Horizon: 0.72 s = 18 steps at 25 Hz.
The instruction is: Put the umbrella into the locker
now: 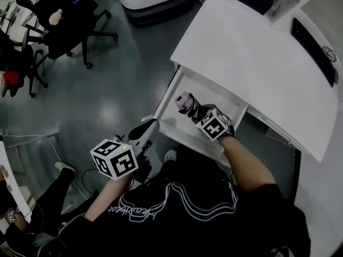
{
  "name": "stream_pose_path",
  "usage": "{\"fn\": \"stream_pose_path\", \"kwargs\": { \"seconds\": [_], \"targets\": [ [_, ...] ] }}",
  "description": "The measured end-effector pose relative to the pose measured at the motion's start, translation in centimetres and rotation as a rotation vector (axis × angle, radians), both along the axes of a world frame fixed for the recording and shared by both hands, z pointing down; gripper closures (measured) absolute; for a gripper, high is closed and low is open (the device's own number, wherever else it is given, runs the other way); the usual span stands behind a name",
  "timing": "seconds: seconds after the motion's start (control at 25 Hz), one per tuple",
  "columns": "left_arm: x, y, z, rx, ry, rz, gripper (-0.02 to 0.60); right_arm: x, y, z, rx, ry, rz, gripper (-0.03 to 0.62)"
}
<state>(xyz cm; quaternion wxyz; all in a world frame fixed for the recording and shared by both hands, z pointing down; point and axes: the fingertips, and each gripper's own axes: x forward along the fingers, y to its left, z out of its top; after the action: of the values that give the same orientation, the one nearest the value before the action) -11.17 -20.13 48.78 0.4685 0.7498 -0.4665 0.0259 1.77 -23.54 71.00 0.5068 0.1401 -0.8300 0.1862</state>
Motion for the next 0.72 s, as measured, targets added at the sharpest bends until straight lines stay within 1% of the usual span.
{"fn": "stream_pose_path", "kwargs": {
  "seconds": [0.16, 0.32, 0.56, 0.72],
  "targets": [
    [-0.2, 0.6, 0.8, -0.021, -0.002, 0.003, 0.569, -0.3, 0.5, 1.8, -0.017, 0.039, -0.011, 0.354],
    [-0.5, 0.8, 1.2, -0.027, -0.001, 0.005, 0.569, -0.2, 0.6, 2.9, -0.003, 0.073, -0.019, 0.353],
    [-1.1, 1.0, 1.4, -0.031, -0.006, 0.01, 0.569, -0.3, 0.9, 3.9, 0.027, 0.087, -0.022, 0.35],
    [-1.2, 0.8, 0.8, -0.029, -0.01, 0.017, 0.569, -0.2, 1.0, 4.1, 0.002, 0.094, -0.005, 0.341]
  ]
}}
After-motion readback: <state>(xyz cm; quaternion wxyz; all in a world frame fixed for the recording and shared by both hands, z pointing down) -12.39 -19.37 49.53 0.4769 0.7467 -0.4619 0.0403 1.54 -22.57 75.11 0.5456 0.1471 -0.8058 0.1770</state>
